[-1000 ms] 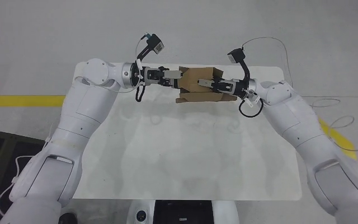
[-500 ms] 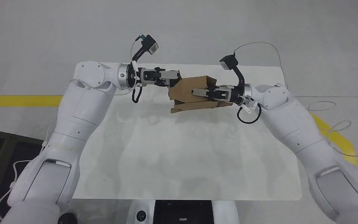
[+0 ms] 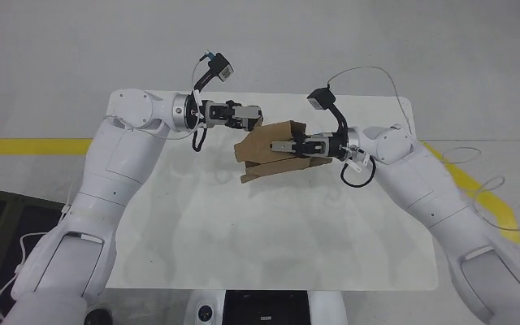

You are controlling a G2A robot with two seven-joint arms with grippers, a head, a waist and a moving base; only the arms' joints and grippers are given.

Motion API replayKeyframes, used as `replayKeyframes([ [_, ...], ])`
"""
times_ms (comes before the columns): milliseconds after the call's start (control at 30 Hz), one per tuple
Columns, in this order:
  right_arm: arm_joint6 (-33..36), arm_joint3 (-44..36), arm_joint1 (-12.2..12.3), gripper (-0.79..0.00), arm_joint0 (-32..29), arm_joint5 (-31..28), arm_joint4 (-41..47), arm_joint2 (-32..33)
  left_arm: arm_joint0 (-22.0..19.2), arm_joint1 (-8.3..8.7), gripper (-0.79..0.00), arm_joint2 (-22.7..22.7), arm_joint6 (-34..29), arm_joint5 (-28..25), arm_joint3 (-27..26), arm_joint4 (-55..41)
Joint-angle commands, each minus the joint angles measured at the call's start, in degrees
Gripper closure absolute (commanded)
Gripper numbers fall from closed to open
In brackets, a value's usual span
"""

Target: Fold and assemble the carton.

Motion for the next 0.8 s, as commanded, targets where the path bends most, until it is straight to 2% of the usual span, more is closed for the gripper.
replayKeyframes([
  [0,0.01,0.54,0.14,0.000,0.23,0.01,-0.13,0.14,-0.30,-0.02,-0.785,-0.11,0.14,-0.26,0.47,0.01],
  [200,-2.04,4.72,0.38,0.000,1.30,-2.03,-1.26,1.47,-1.37,0.17,-0.785,-0.62,0.88,-1.39,2.21,2.54],
  [467,-4.78,9.83,-0.38,0.000,2.99,-4.47,-4.42,2.70,-1.48,-0.10,-0.785,0.04,0.84,-1.52,1.52,2.12],
  [767,-7.85,9.39,-2.18,0.000,3.07,-4.27,-5.55,2.63,-1.80,-0.61,-0.785,1.19,0.58,-2.33,1.81,1.58],
])
